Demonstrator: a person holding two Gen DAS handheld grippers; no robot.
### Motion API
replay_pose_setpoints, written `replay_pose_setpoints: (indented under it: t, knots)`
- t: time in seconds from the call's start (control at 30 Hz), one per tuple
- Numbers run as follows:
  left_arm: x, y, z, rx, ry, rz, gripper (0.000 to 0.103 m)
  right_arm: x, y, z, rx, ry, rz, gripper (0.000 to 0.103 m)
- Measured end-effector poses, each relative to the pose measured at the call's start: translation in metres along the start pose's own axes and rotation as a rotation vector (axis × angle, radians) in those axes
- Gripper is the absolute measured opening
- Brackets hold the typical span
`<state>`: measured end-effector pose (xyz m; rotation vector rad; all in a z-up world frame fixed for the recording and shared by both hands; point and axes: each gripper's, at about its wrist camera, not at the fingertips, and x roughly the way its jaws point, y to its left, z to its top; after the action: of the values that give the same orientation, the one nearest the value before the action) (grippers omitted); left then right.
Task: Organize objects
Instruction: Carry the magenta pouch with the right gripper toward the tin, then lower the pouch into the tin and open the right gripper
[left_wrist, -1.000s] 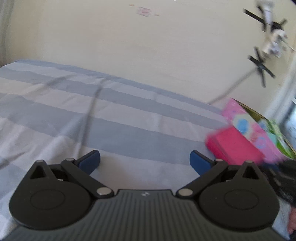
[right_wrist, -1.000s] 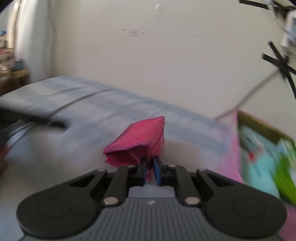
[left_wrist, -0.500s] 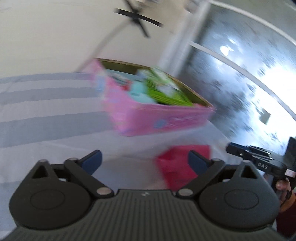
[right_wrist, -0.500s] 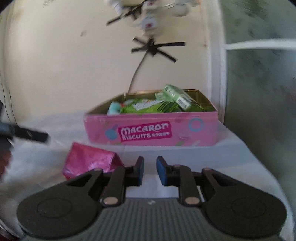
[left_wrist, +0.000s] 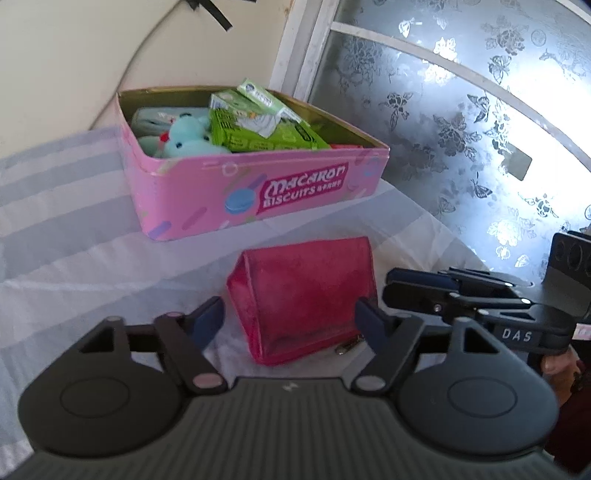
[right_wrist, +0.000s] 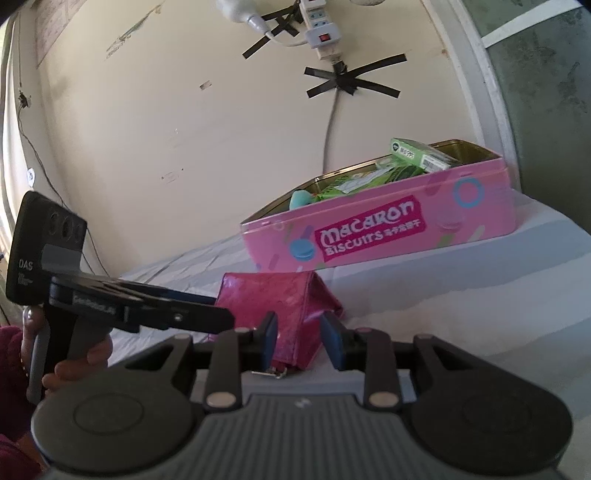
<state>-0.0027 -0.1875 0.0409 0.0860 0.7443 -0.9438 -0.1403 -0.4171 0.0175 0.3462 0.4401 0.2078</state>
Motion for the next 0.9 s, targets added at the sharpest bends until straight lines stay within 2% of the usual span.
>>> replay_pose_setpoints:
  t: [0.1,0.2,0.27,0.33,0.63,0.9]
  knots:
    - [0.008,-0.002,0.000,0.001,0.030,-0.004,0.065,0.003,-0.002,-0.001,0.009,0.011,0.011,0.028]
    - [0.013,-0.007,-0.001,0.012,0.037,0.007,0.063,0.008,-0.003,-0.002,0.012,0.031,0.022,0.028]
    - [0.015,-0.012,0.000,0.024,0.046,0.010,0.057,0.013,-0.003,-0.003,0.017,0.055,0.031,0.020]
    - [0.017,-0.018,0.001,0.039,0.049,0.035,0.057,0.012,-0.001,-0.004,0.003,0.050,0.024,0.019]
    - [0.010,-0.038,0.008,0.083,0.025,0.057,0.053,-0.007,0.007,0.001,-0.024,-0.007,-0.023,0.018]
    - [-0.010,-0.049,0.036,0.144,-0.048,0.089,0.053,-0.018,0.021,0.033,-0.070,-0.092,-0.041,0.018]
